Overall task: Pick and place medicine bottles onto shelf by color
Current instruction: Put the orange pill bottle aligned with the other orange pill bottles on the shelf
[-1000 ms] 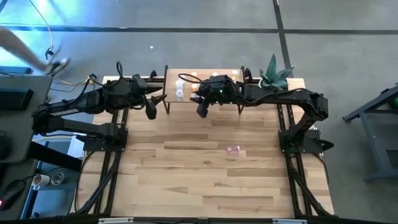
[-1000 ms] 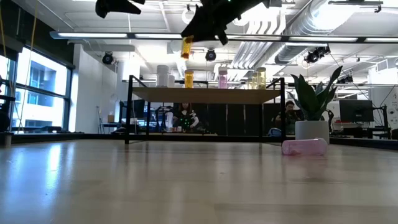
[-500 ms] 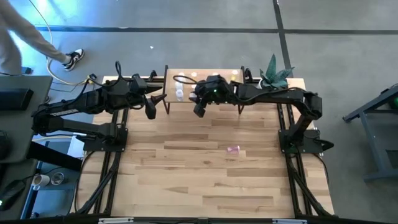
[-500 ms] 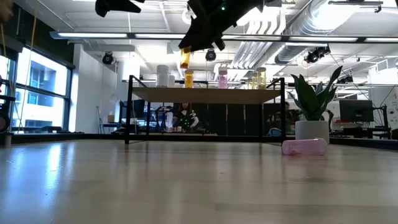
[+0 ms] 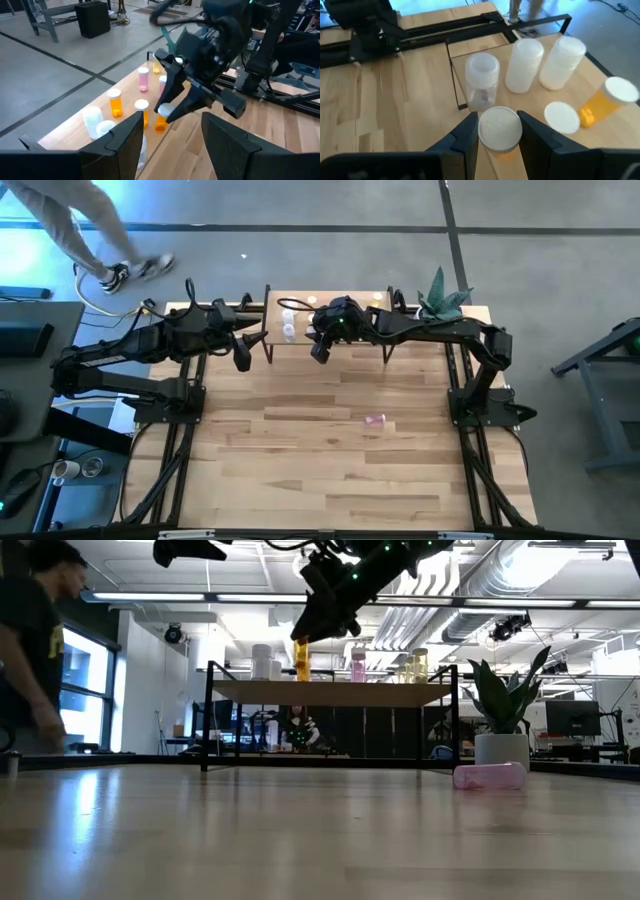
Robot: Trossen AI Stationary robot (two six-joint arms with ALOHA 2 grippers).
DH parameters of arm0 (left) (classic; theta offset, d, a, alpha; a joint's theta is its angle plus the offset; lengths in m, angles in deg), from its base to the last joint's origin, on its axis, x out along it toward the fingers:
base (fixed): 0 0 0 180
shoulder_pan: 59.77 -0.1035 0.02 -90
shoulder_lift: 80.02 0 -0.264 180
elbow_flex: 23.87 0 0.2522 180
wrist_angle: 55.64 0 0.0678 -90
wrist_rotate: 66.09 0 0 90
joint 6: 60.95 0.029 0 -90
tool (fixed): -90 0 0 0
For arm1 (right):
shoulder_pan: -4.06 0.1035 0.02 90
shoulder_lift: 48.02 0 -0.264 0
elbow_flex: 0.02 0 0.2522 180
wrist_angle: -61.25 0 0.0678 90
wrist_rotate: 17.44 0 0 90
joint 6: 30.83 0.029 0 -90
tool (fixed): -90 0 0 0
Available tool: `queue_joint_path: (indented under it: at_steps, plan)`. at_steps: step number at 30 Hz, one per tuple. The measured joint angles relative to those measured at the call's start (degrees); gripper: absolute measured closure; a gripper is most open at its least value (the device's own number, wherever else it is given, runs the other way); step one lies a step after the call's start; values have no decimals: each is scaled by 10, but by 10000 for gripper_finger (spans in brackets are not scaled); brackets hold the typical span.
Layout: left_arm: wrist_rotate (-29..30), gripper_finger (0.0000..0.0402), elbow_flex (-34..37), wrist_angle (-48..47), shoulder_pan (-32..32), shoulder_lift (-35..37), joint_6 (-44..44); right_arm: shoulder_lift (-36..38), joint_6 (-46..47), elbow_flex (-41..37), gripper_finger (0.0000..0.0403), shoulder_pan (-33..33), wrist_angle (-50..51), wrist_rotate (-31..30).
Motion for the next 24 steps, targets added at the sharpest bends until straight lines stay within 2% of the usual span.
queue_joint_path:
  at_steps: [24]
  plan:
    - [4, 211, 0, 0, 0, 0, 0, -10, -13, 0, 300, -14, 5, 24]
